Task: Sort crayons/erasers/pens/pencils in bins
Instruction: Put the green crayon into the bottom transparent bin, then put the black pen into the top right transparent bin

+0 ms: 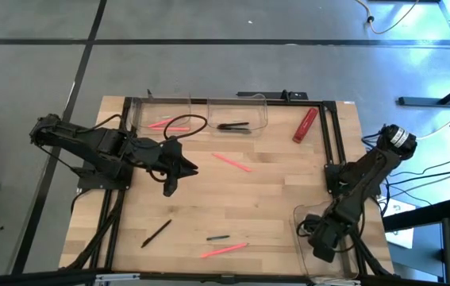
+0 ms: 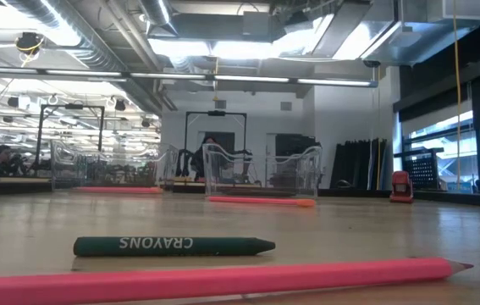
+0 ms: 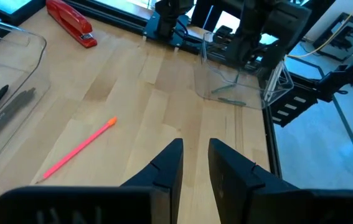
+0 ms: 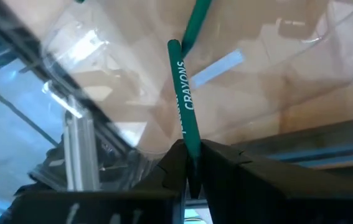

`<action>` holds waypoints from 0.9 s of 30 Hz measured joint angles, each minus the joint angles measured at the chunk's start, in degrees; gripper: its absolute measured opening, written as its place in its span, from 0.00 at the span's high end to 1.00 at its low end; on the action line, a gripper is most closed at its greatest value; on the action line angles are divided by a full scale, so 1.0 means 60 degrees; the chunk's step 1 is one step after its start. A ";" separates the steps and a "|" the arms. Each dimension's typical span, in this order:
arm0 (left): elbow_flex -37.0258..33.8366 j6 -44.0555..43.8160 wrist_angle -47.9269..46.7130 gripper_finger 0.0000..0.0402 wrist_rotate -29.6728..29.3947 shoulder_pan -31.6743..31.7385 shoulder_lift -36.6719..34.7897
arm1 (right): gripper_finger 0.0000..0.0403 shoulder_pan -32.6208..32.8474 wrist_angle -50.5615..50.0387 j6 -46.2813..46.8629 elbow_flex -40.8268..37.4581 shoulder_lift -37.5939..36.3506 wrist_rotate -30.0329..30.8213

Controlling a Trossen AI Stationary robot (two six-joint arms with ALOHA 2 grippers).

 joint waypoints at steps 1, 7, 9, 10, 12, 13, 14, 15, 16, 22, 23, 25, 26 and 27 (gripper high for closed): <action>0.0000 0.0000 -0.0002 0.83 0.0000 0.0001 0.0000 | 0.91 -0.0040 0.0016 -0.0062 -0.0056 0.0000 0.0000; 0.0000 0.0000 -0.0007 0.83 0.0000 0.0000 0.0000 | 0.91 -0.0283 0.0298 -0.1230 -0.0303 0.0000 0.0018; 0.0000 0.0003 -0.0009 0.83 0.0000 -0.0001 0.0000 | 0.91 -0.0359 0.0537 -0.1506 -0.0467 0.0000 -0.0007; 0.0000 0.0000 -0.0015 0.83 0.0000 0.0001 0.0000 | 0.91 -0.0385 0.0679 -0.1654 -0.0560 -0.0004 -0.0018; 0.0000 0.0004 -0.0015 0.83 0.0000 0.0001 0.0000 | 0.91 -0.0436 0.0747 -0.1722 -0.0670 -0.0004 -0.0011; 0.0000 0.0004 -0.0015 0.83 0.0000 0.0001 0.0000 | 0.91 -0.0461 0.0730 -0.1725 -0.0691 -0.0003 -0.0004; 0.0000 0.0004 -0.0015 0.83 0.0000 -0.0003 0.0000 | 0.90 -0.0470 0.0730 -0.1746 -0.0691 -0.0003 0.0000; 0.0000 0.0004 -0.0015 0.83 0.0000 0.0001 0.0000 | 0.90 -0.0470 0.0734 -0.1761 -0.0691 -0.0001 0.0010; 0.0000 0.0004 -0.0015 0.83 0.0000 0.0001 0.0000 | 0.89 -0.0470 0.0732 -0.1759 -0.0691 -0.0001 0.0020; 0.0000 0.0004 -0.0018 0.83 0.0000 0.0001 0.0000 | 0.80 -0.0467 0.0727 -0.1722 -0.0691 0.0000 0.0164; 0.0000 0.0004 -0.0018 0.83 0.0000 -0.0003 0.0000 | 0.78 -0.0470 0.0723 -0.1722 -0.0691 0.0000 0.0168; 0.0000 0.0004 -0.0018 0.83 0.0000 0.0001 0.0000 | 0.74 -0.0470 0.0720 -0.1722 -0.0691 0.0000 0.0171; 0.0000 0.0004 -0.0018 0.83 0.0000 0.0000 0.0000 | 0.73 -0.0470 0.0713 -0.1722 -0.0691 0.0000 0.0171; 0.0000 0.0004 -0.0018 0.83 0.0000 -0.0003 0.0000 | 0.71 -0.0470 0.0712 -0.1722 -0.0691 0.0000 0.0169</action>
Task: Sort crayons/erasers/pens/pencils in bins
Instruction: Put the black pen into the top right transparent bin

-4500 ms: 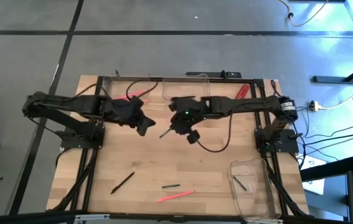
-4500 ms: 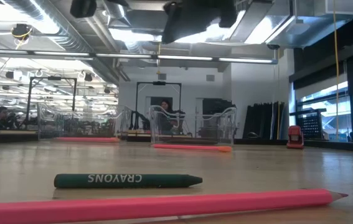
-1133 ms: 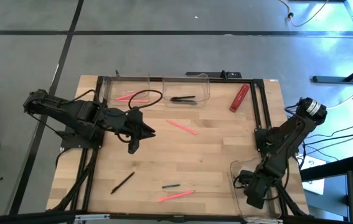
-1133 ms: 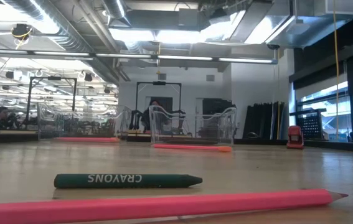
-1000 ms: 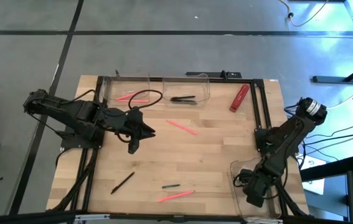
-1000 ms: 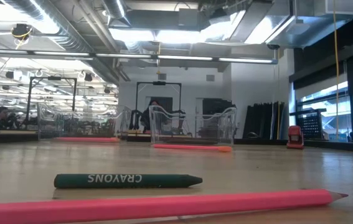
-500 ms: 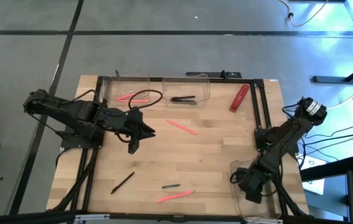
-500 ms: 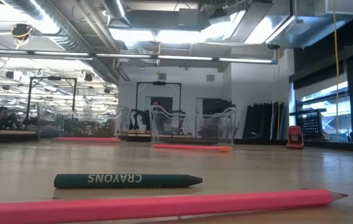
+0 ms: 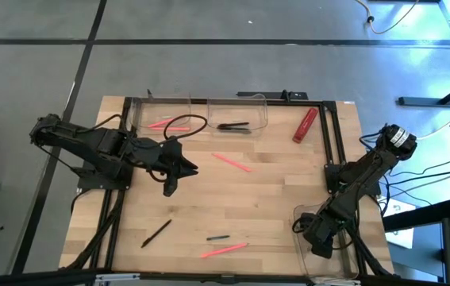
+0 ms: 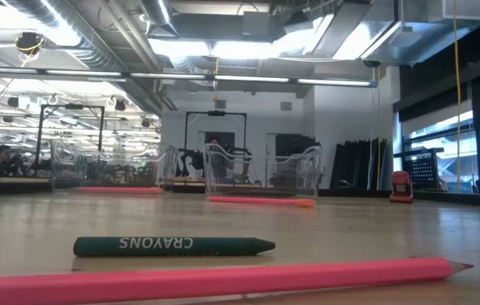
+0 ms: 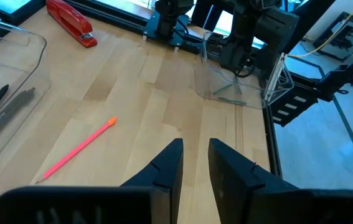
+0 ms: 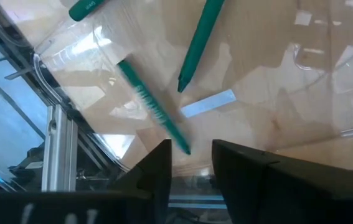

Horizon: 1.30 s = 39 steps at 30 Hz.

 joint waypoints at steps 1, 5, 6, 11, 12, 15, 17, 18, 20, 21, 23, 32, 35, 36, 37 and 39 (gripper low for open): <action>0.0000 0.0000 0.0000 0.83 0.0000 0.0002 0.0000 | 0.70 0.0000 0.0000 0.0004 0.0000 0.0000 0.0002; 0.0000 0.0003 0.0000 0.83 0.0000 0.0004 0.0000 | 0.68 0.0000 0.0004 0.0062 0.0000 0.0000 -0.0002; 0.0000 0.0002 0.0000 0.83 0.0000 0.0004 0.0000 | 0.68 0.0000 0.0004 0.0168 0.0000 0.0000 -0.0002; 0.0000 0.0004 0.0000 0.83 0.0000 0.0004 0.0000 | 0.68 -0.0069 -0.0017 0.0229 0.0212 0.0004 0.0001; 0.0000 0.0004 -0.0002 0.83 0.0001 0.0002 0.0000 | 0.68 -0.0082 -0.0022 0.0215 0.0303 0.0004 -0.0002; 0.0000 0.0004 -0.0004 0.83 0.0001 0.0004 0.0000 | 0.68 -0.0087 -0.0300 0.0222 0.0671 0.0004 0.0002; 0.0000 0.0004 -0.0007 0.83 0.0000 0.0004 0.0000 | 0.68 -0.0087 -0.0609 0.0209 0.1032 0.0004 0.0006; 0.0000 0.0002 -0.0007 0.83 0.0000 0.0002 0.0000 | 0.68 -0.0087 -0.0847 0.0209 0.1218 0.0004 0.0023; 0.0000 -0.0004 -0.0016 0.83 0.0000 0.0004 0.0000 | 0.68 -0.0087 -0.1454 0.0219 0.1632 0.0004 0.0261; 0.0000 -0.0004 -0.0049 0.83 0.0001 0.0004 0.0000 | 0.68 -0.0087 -0.1740 0.0219 0.1892 0.0004 0.0451; 0.0000 -0.0087 -0.0325 0.83 0.0004 0.0004 0.0000 | 0.68 -0.0094 -0.2417 0.0214 0.2455 0.0004 0.0900; -0.0046 -0.2429 -0.2025 0.83 -0.0002 -0.0027 0.0002 | 0.67 -0.0113 -0.5766 0.0177 0.5171 0.0004 0.4214; -0.0317 -0.3488 -0.2569 0.83 -0.0011 -0.0179 0.0004 | 0.67 -0.0113 -0.6632 0.0170 0.5925 0.0004 0.5303; -0.0426 -0.3883 -0.2787 0.83 0.0016 -0.0274 0.0004 | 0.67 -0.0113 -0.6887 0.0148 0.6169 0.0000 0.5744; -0.0544 -0.4328 -0.2935 0.83 0.0080 -0.0387 0.0007 | 0.67 -0.0113 -0.7132 0.0083 0.6398 0.0002 0.6154; -0.0776 -0.5247 -0.3119 0.83 0.0266 -0.0621 0.0070 | 0.67 -0.0113 -0.7480 -0.0132 0.6856 -0.0004 0.6971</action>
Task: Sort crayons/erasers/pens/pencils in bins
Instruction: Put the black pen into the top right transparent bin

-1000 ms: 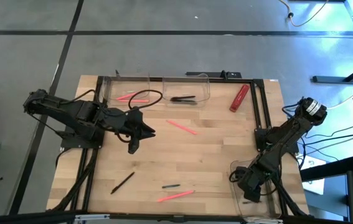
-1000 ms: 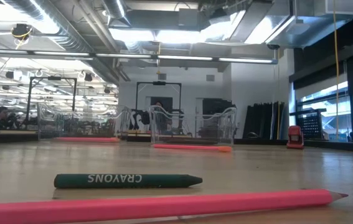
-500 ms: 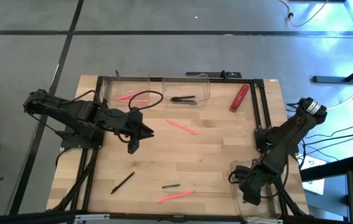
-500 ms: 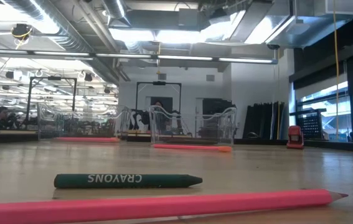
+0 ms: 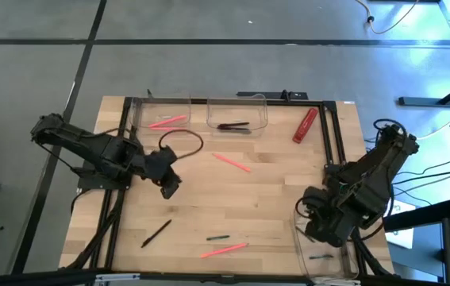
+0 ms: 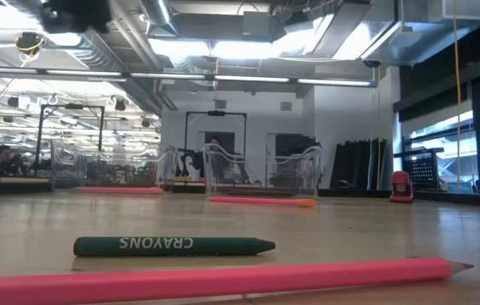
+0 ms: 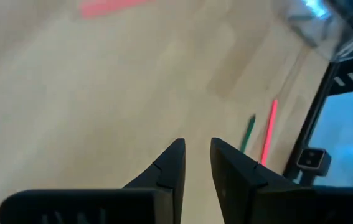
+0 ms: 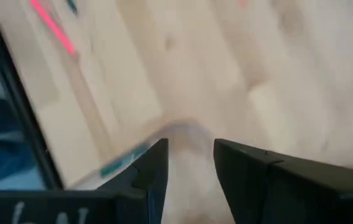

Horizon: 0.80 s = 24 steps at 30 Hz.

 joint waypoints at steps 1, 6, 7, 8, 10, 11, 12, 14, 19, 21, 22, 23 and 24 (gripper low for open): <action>-0.0103 -0.0428 -0.0017 0.83 0.0155 -0.0128 0.0007 | 0.67 -0.0019 -0.0133 -0.0224 0.0237 -0.0010 0.0360; -0.0306 -0.1864 -0.0011 0.83 0.0451 -0.0851 -0.0008 | 0.67 -0.0401 -0.0088 -0.1592 0.1220 -0.0334 0.1268; -0.0351 -0.2064 -0.0011 0.83 0.0413 -0.1030 -0.0008 | 0.67 -0.0509 -0.0037 -0.1849 0.1391 -0.0426 0.1347; -0.0398 -0.2245 0.0002 0.83 0.0394 -0.1214 -0.0008 | 0.67 -0.0606 0.0016 -0.2139 0.1537 -0.0507 0.1400; -0.0571 -0.2736 -0.0007 0.83 0.0438 -0.1609 -0.0006 | 0.67 -0.0819 0.0322 -0.2732 0.1773 -0.0693 0.1413; -0.0672 -0.3017 -0.0008 0.83 0.0527 -0.1831 -0.0004 | 0.67 -0.0938 0.0491 -0.3070 0.1844 -0.0798 0.1409; -0.0767 -0.3370 -0.0001 0.83 0.0591 -0.2066 -0.0004 | 0.67 -0.1052 0.0706 -0.3426 0.1895 -0.0917 0.1399; -0.0971 -0.4232 0.0004 0.83 0.0686 -0.2544 -0.0004 | 0.67 -0.1270 0.1263 -0.4105 0.1928 -0.1147 0.1320; -0.1216 -0.6163 -0.0010 0.83 0.1085 -0.3572 0.0306 | 0.67 -0.1874 0.2604 -0.5938 0.1930 -0.1587 0.0321; -0.1216 -0.6712 0.0071 0.83 0.1181 -0.3902 0.0562 | 0.67 -0.2101 0.2959 -0.6634 0.1930 -0.1647 -0.0187; -0.1216 -0.6955 0.0075 0.83 0.1240 -0.4049 0.0730 | 0.67 -0.2225 0.3087 -0.6907 0.1930 -0.1654 -0.0483; -0.1216 -0.7139 0.0064 0.83 0.1331 -0.4196 0.0915 | 0.67 -0.2363 0.3175 -0.7154 0.1930 -0.1654 -0.0778; -0.1216 -0.7278 0.0077 0.83 0.1472 -0.4340 0.1118 | 0.67 -0.2494 0.3268 -0.7376 0.1930 -0.1654 -0.1003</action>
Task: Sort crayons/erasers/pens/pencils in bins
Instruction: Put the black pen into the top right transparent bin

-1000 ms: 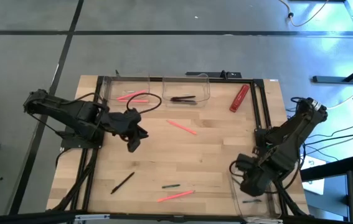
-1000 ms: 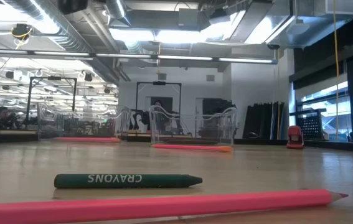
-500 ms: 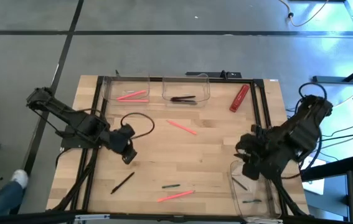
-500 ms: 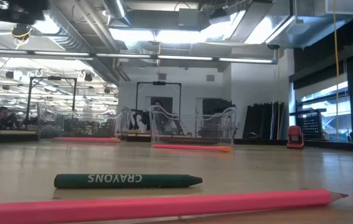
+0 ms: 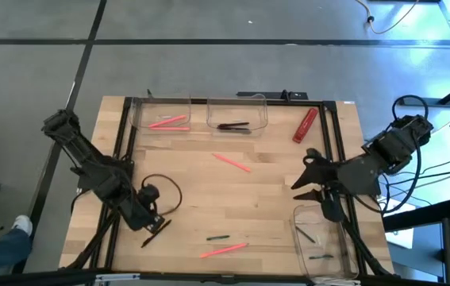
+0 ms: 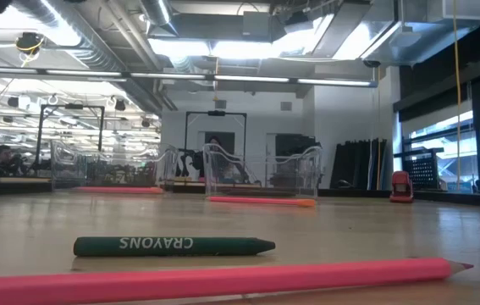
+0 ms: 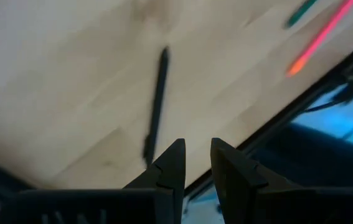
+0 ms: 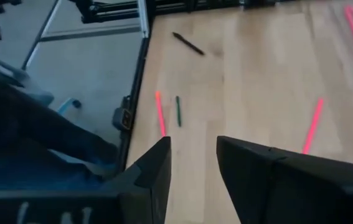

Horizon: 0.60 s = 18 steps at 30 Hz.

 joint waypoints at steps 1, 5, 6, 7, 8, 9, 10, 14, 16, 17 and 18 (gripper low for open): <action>0.0000 -0.0064 0.0003 0.83 0.0147 -0.0130 0.0208 | 0.67 -0.0116 0.0078 -0.0203 0.0000 0.0000 -0.0163; 0.0000 -0.0302 0.0270 0.83 0.0548 -0.0521 0.0981 | 0.67 -0.0496 0.0157 -0.1011 0.0000 0.0000 -0.0316; 0.0000 -0.0302 0.0396 0.83 0.0564 -0.0580 0.1135 | 0.67 -0.0579 0.0154 -0.1140 0.0000 0.0000 -0.0342; 0.0000 -0.0305 0.0536 0.83 0.0562 -0.0629 0.1283 | 0.67 -0.0658 0.0155 -0.1289 0.0000 0.0000 -0.0457; 0.0000 -0.0305 0.0659 0.83 0.0560 -0.0668 0.1428 | 0.67 -0.0741 0.0157 -0.1453 0.0000 0.0000 -0.0631; 0.0000 -0.0305 0.0759 0.83 0.0563 -0.0698 0.1562 | 0.67 -0.0827 0.0155 -0.1549 0.0000 0.0000 -0.0797; 0.0000 -0.0305 0.0840 0.83 0.0561 -0.0726 0.1673 | 0.67 -0.0903 0.0155 -0.1671 0.0000 0.0000 -0.0938; 0.0000 -0.0388 0.1084 0.83 0.0560 -0.0737 0.2073 | 0.68 -0.1148 0.0154 -0.1776 0.0000 0.0000 -0.1201; 0.0000 -0.0434 0.1297 0.83 0.0557 -0.0733 0.2211 | 0.68 -0.1203 0.0150 -0.1778 0.0000 0.0000 -0.1257; 0.0000 -0.0441 0.1372 0.83 0.0557 -0.0733 0.2272 | 0.68 -0.1215 0.0150 -0.1778 0.0000 0.0000 -0.1281; 0.0000 -0.0444 0.1435 0.83 0.0560 -0.0733 0.2332 | 0.68 -0.1227 0.0150 -0.1778 0.0000 0.0000 -0.1300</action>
